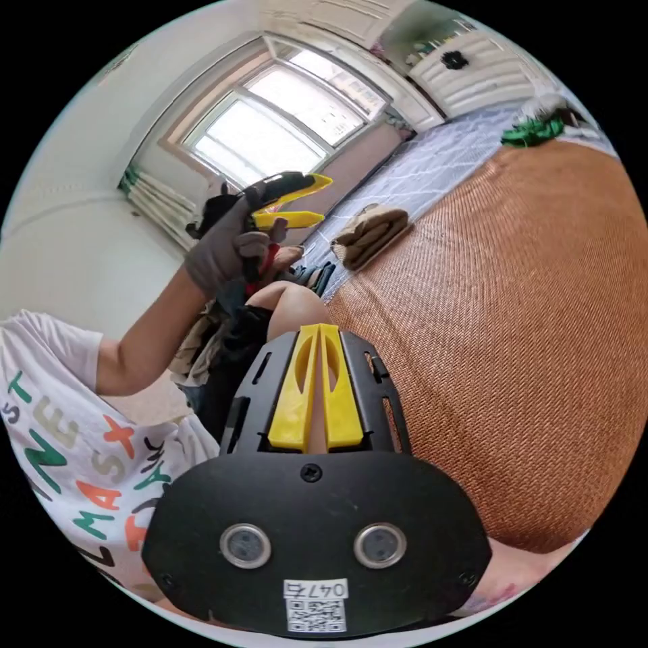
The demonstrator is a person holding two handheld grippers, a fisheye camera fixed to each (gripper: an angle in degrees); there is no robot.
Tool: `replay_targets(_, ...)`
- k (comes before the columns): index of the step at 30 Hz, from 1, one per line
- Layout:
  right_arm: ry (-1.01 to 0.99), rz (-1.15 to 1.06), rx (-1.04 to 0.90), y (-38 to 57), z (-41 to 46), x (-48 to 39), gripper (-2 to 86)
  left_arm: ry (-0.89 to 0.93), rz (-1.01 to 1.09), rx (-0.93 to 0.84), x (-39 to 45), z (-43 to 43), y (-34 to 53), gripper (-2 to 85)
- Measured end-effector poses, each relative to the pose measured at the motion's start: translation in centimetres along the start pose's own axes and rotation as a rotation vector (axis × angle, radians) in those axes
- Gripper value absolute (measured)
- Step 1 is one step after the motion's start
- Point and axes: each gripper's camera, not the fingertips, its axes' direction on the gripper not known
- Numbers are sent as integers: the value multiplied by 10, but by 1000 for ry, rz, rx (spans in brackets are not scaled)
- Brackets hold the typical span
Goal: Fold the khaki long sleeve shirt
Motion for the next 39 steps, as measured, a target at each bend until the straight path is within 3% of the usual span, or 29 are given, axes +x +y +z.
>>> replay_targets(8, -148, 55, -26, -6, 5, 36, -11, -214, -467, 160, 7, 9, -113, 207)
replay_targets(10, -148, 65, -46, -7, 8, 42, -11, -158, -593, 128, -4, 16, -134, 210)
replay_targets(16, -162, 74, -83, -10, 10, 52, -11, -124, -700, 80, 2, 32, -199, 193)
replay_targets(19, -158, 97, -90, -10, 9, 59, -11, 127, -731, 30, -4, 57, -235, 171)
replay_targets(21, -156, 109, -94, -11, 9, 62, -11, 156, -763, 35, -2, 51, -256, 162)
replay_targets(27, -149, 126, -114, -12, 9, 68, -11, 215, -684, 87, 39, 19, -342, 88)
replay_targets(33, -143, 129, -121, -12, 7, 67, -11, 179, -312, 190, 144, -45, -470, 73)
replay_targets(39, -130, 130, -109, -12, 4, 62, -12, 506, -173, 101, 222, -44, -559, 69)
